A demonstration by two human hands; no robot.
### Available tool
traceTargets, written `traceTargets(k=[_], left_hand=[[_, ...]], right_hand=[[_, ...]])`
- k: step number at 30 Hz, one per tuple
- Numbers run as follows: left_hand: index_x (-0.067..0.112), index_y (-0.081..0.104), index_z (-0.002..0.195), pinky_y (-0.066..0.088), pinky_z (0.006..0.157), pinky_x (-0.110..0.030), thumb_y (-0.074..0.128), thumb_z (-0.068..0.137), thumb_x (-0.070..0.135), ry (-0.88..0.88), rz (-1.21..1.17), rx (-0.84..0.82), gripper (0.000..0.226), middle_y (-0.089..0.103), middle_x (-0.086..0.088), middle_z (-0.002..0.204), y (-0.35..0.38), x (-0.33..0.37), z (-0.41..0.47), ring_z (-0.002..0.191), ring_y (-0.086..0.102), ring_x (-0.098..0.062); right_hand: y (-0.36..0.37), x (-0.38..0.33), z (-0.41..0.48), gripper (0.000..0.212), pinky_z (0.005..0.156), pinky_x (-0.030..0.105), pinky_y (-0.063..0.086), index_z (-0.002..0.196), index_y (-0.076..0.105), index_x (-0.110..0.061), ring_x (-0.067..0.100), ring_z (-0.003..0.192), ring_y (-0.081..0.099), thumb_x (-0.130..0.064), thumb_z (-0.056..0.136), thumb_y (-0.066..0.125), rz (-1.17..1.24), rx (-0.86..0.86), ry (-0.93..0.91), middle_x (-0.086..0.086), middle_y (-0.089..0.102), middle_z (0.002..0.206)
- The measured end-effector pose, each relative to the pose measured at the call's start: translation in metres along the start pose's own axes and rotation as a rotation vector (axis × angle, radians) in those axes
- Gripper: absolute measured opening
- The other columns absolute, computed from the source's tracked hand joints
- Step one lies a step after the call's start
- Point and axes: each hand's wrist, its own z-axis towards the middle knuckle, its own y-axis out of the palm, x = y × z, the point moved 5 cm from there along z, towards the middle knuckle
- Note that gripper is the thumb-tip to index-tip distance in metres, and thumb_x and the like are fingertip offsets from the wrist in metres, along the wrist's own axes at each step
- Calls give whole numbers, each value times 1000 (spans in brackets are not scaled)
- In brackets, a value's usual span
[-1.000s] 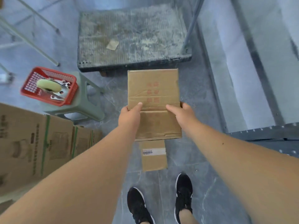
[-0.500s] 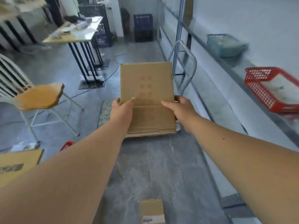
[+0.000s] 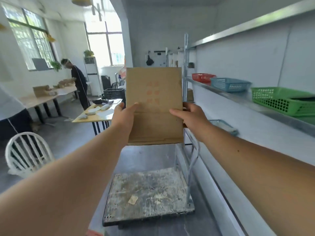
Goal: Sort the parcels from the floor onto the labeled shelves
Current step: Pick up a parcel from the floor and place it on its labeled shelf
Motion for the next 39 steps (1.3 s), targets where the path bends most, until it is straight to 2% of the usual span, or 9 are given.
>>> traceTargets(k=[3,7,11,20,24,28,30,34,39], left_hand=[[31,62,137,56,103,-49,76,85,45,94,-11,-35,56,73,2,124,-2,59,-15,111,70,-26],[31,58,140,55,105,-48,75,91,43,173,-14,-78,53,70,3,124,-3,112,-28,111,69,-22],[42,49,151,53,106,-46,79,83,50,265,-32,-75,75,65,4,140,-6,161,-38,117,67,-23],[32,46,140,41,63,-23,70,100,29,379,6,-110,47,60,11,100,-15,250,-73,85,58,-5],[28,46,147,50,80,-30,66,102,31,421,42,-125,49,63,10,105,-18,274,-92,91,61,-8],[34,48,153,50,109,-56,71,93,49,424,106,-175,66,68,-1,129,-23,277,-106,113,67,-25],[34,45,156,52,106,-57,70,82,61,386,92,-190,82,66,-8,138,-27,275,-110,118,68,-30],[23,61,138,60,83,-42,55,103,56,361,27,-235,49,70,-9,120,-26,274,-118,102,70,-27],[29,65,115,57,74,-37,38,104,66,374,-14,-223,48,71,-4,108,-15,274,-127,94,70,-22]], right_hand=[[-12,-59,8,45,71,29,63,129,67,-13,18,96,77,-23,88,84,-9,-4,-75,4,77,115],[-29,-122,15,51,69,29,62,131,67,-17,16,93,79,-24,84,87,-29,11,-169,4,79,113],[-40,-170,13,55,61,24,61,135,64,-19,15,91,78,-24,85,86,-27,15,-237,4,77,112],[-57,-251,3,76,78,39,66,142,55,-26,22,98,79,-20,77,93,-15,-44,-340,5,77,115],[-67,-286,-12,76,70,35,65,142,51,-32,18,98,77,-16,79,91,-76,-70,-405,1,73,117],[-72,-296,-16,88,86,46,64,152,44,-34,25,106,75,-18,79,91,-83,-65,-391,6,71,124],[-74,-293,-21,90,84,44,64,154,42,-32,25,106,75,-16,79,91,-75,-71,-380,6,71,124],[-75,-285,-29,90,77,40,64,152,44,-32,23,105,74,-14,78,92,-67,-91,-366,2,70,121],[-77,-284,-34,76,80,42,64,140,54,-31,26,108,74,-29,75,93,-18,-96,-340,5,71,125]])
